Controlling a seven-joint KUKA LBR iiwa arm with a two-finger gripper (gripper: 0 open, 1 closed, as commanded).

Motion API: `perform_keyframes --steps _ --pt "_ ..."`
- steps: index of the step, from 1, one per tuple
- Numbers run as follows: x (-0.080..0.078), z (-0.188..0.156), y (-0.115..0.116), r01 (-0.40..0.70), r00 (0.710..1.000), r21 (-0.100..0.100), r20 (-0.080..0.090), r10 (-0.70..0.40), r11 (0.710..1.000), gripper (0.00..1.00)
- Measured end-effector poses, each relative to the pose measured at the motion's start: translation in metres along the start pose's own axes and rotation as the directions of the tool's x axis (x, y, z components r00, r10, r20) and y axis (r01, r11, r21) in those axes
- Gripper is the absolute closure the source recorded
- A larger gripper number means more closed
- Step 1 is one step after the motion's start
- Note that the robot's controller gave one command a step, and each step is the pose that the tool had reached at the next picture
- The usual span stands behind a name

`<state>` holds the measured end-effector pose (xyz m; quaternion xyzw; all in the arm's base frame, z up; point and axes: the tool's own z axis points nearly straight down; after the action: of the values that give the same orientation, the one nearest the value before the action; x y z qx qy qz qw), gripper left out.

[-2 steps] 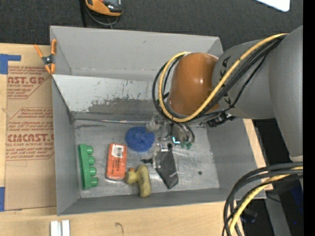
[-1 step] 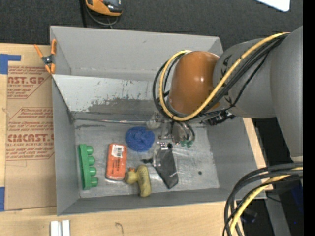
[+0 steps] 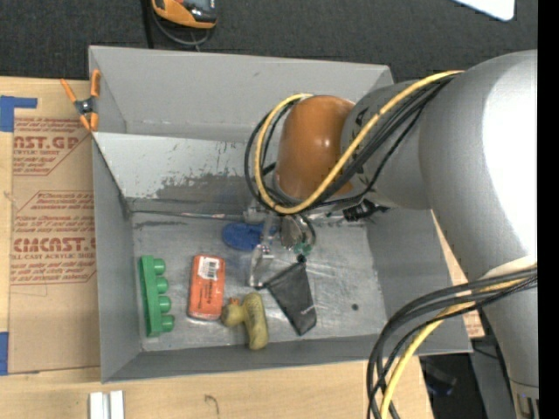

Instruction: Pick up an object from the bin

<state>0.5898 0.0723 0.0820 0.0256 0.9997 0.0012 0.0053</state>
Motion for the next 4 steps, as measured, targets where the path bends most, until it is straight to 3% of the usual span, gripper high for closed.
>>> perform_keyframes --steps 1,2,3,4 --pt "0.002 -0.009 0.0 -0.16 0.987 0.003 -0.009 0.16 0.987 0.0" --pt "0.002 -0.023 0.005 -0.014 1.0 0.002 -0.007 0.014 1.0 0.0" --pt "-0.001 0.001 0.009 -0.208 0.978 0.003 -0.007 0.208 0.978 0.0" --pt "-0.007 0.006 0.005 -0.09 0.996 -0.002 0.002 0.09 0.996 1.0"
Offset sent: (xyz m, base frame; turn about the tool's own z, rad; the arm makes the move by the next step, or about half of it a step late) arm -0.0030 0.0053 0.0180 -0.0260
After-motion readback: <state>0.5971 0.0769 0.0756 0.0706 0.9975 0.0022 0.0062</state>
